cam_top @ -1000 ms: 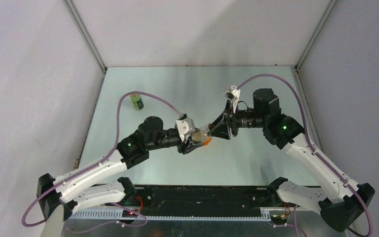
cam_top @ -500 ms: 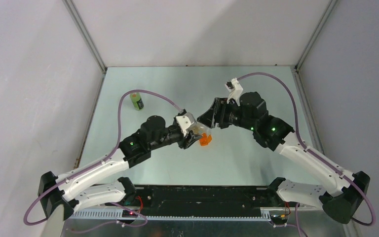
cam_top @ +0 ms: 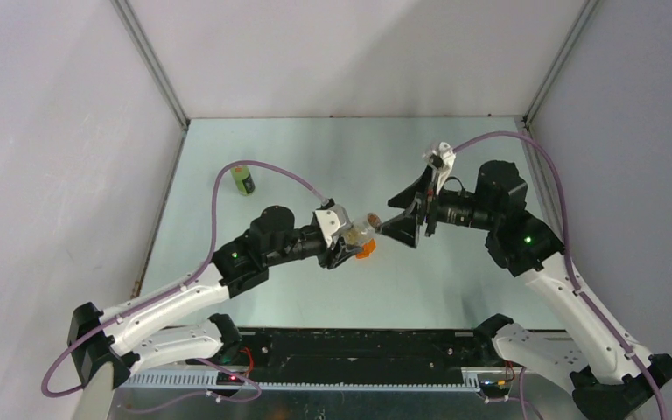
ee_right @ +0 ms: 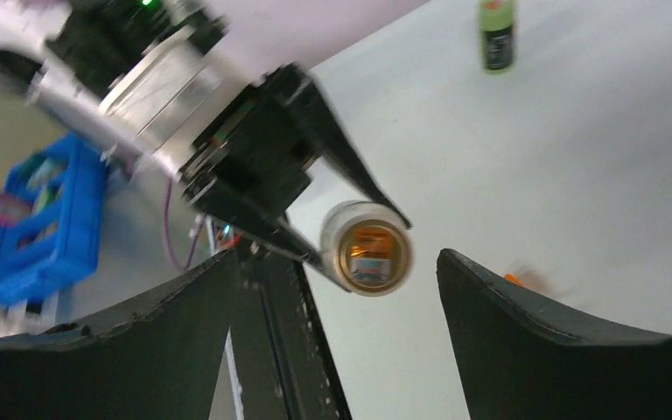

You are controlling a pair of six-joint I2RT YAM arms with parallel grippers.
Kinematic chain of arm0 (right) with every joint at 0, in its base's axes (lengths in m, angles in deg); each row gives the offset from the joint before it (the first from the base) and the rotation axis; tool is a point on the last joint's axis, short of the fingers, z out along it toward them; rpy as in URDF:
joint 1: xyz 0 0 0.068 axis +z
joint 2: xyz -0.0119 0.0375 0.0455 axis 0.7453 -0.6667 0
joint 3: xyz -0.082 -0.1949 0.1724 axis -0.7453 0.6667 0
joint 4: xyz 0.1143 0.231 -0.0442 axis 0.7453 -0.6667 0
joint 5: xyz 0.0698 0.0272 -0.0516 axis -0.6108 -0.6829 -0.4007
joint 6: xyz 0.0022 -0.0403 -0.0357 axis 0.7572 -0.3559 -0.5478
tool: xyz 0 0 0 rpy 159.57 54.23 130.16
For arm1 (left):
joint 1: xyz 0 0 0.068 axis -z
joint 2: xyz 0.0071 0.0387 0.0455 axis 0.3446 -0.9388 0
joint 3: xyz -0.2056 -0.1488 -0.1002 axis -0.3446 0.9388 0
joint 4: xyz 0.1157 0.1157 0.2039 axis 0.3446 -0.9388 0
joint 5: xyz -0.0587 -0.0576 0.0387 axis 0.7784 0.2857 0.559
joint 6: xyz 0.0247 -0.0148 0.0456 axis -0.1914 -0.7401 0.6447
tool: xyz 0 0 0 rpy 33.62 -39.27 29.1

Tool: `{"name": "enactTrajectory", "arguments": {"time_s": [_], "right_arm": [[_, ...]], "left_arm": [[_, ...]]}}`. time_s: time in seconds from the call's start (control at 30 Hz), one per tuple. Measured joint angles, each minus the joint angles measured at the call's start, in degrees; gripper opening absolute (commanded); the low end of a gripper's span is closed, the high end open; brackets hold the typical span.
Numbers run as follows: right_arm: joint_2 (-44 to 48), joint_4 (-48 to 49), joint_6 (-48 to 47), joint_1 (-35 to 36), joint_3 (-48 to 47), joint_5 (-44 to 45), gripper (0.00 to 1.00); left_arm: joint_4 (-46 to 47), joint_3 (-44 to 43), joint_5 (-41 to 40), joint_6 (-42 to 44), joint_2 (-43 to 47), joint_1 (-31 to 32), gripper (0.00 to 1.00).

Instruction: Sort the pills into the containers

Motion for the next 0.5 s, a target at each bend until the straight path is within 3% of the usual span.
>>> {"name": "enactTrajectory", "arguments": {"time_s": [0.17,0.5], "right_arm": [[-0.17,-2.86,-6.82,0.0,0.0,-9.03,0.84],[-2.03,-5.09,-10.6,1.44,0.33,-11.76,0.79]], "left_arm": [[-0.52,-0.02,4.9,0.0,-0.28,0.0,0.0],[-2.34,-0.15,9.99,0.02,-0.35,0.0,0.0]]}}
